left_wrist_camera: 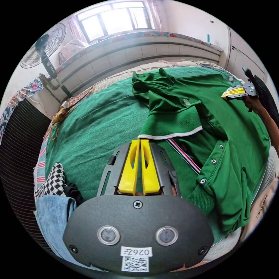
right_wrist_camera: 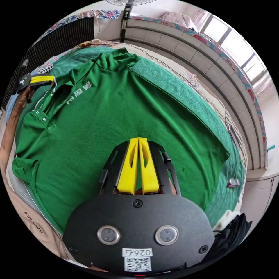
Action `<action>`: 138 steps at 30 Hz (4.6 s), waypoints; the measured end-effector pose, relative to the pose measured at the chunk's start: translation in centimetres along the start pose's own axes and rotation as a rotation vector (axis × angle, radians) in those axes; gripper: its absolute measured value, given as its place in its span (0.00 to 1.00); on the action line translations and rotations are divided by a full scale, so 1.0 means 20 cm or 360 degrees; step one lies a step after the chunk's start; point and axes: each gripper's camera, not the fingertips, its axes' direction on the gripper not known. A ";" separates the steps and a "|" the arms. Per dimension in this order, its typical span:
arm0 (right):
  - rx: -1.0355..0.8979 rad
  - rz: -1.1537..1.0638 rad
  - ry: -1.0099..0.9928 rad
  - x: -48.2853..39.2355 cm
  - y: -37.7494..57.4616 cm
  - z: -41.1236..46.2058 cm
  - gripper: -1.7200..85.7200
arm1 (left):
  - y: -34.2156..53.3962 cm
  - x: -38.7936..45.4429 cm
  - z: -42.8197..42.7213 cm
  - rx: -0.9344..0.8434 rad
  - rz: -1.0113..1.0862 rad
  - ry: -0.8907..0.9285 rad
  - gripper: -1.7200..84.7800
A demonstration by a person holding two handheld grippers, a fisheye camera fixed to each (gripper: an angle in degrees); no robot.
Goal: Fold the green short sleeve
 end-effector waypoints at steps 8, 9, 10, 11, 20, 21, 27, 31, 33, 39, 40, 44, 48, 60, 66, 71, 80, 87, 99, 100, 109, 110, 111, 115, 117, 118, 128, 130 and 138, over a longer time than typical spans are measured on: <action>0.0153 0.0162 -0.0158 0.10 0.03 0.06 0.01 | 0.27 -0.44 0.07 0.0061 -0.0449 0.0348 0.01; 0.0151 0.0157 -0.0147 0.09 0.02 0.06 0.01 | 0.29 -0.46 0.07 0.0073 -0.0471 0.0368 0.01; 0.0148 0.0146 -0.0121 0.08 0.01 0.07 0.01 | 0.32 -0.49 0.08 0.0096 -0.0505 0.0417 0.01; 0.0146 0.0131 -0.0091 0.06 0.00 0.07 0.01 | 0.36 -0.53 0.07 0.0133 -0.0539 0.0467 0.01; 0.0109 0.0056 0.0025 0.00 -0.12 -0.03 0.01 | 0.31 -0.42 -0.21 0.0614 -0.0464 0.0582 0.01; 0.0130 0.0047 0.0039 -0.02 -0.13 -0.05 0.01 | 0.25 -0.36 -0.19 0.0562 -0.0376 0.0591 0.01; 0.0196 -0.0247 -0.0036 -0.38 -0.38 -0.07 0.01 | -0.02 0.13 0.16 -0.0075 0.0354 0.0323 0.01; 0.0140 -0.0341 0.0133 -0.41 -0.48 -0.01 0.01 | 0.14 0.08 0.06 -0.0081 0.0375 0.0076 0.01; 0.0135 -0.0322 0.0122 -0.36 -0.51 0.01 0.01 | 0.17 0.06 0.01 -0.0002 0.0325 0.0010 0.01; 0.0305 -0.0257 -0.0188 -0.39 -0.63 0.05 0.01 | 0.04 0.11 -0.03 0.0500 0.0255 0.0508 0.01; 0.0326 -0.0266 -0.0235 -0.44 -0.67 0.09 0.01 | -0.02 0.15 0.05 0.0352 0.0346 0.0543 0.01; 0.0060 -0.0633 -0.0438 -0.66 -0.77 0.34 0.01 | 0.03 0.18 0.13 -0.0015 0.0529 0.0374 0.01; 0.0130 -0.0570 -0.0257 -0.47 -0.75 0.37 0.01 | 0.03 -0.04 -0.03 0.0279 0.0315 0.0200 0.01; 0.0428 0.0298 -0.0594 0.41 -1.20 0.72 0.12 | -0.94 -0.41 0.89 0.0231 -0.0286 0.0467 0.20; 0.0397 0.0371 -0.0361 0.45 -1.31 0.92 0.03 | -1.05 -0.46 1.04 0.0177 -0.0369 0.0306 0.15; 0.0521 0.0423 -0.0642 0.59 -1.24 0.92 0.01 | -1.00 -0.59 0.95 0.0451 -0.0304 0.0712 0.02; 0.0941 -0.0271 -0.0612 0.42 -0.88 0.59 0.01 | -0.63 -0.61 0.60 0.0814 0.0354 0.1217 0.02; 0.0565 -0.0864 -0.0637 0.16 -0.57 0.54 0.04 | -0.38 -0.43 0.62 0.0200 0.0608 0.1018 0.07; 0.0382 -0.0449 -0.0557 0.08 -0.81 0.61 0.01 | -0.71 -0.60 0.65 0.0291 0.0266 0.1015 0.01; 0.0402 -0.0422 -0.0534 0.07 -0.85 0.60 0.01 | -0.78 -0.58 0.73 0.0113 0.0222 0.0922 0.01; 0.0430 -0.0437 -0.0586 -0.01 -1.03 0.53 0.01 | -0.69 -0.61 0.84 -0.0113 -0.0001 0.0967 0.01; 0.0388 -0.0466 -0.0583 -0.03 -1.04 0.54 0.01 | -0.68 -0.64 0.85 -0.0109 -0.0054 0.0914 0.01; 0.0368 -0.0472 -0.0577 -0.03 -1.04 0.54 0.01 | -0.68 -0.66 0.86 -0.0100 -0.0088 0.0899 0.01; 0.0313 -0.0580 -0.0636 -0.05 -0.99 0.52 0.01 | -0.74 -0.72 0.90 -0.0071 -0.0303 0.0830 0.01; 0.0191 -0.0663 -0.0658 -0.06 -0.99 0.53 0.00 | -0.74 -0.74 0.88 -0.0077 -0.0386 0.0687 0.01; 0.0143 -0.0703 -0.0639 -0.06 -0.97 0.53 0.00 | -0.73 -0.76 0.83 -0.0002 -0.0470 0.0609 0.01; 0.0264 -0.0656 -0.0614 0.08 -0.87 0.27 0.00 | -0.78 -0.37 0.53 0.0035 0.0084 0.0760 0.01; 0.0080 -0.0704 -0.0573 0.07 -0.85 0.32 0.00 | -0.78 -0.29 0.61 -0.0272 0.0168 0.0571 0.01; 0.0369 -0.0307 -0.0594 0.43 -0.82 0.07 0.00 | -0.57 -0.02 0.22 0.0143 0.0300 0.0724 0.01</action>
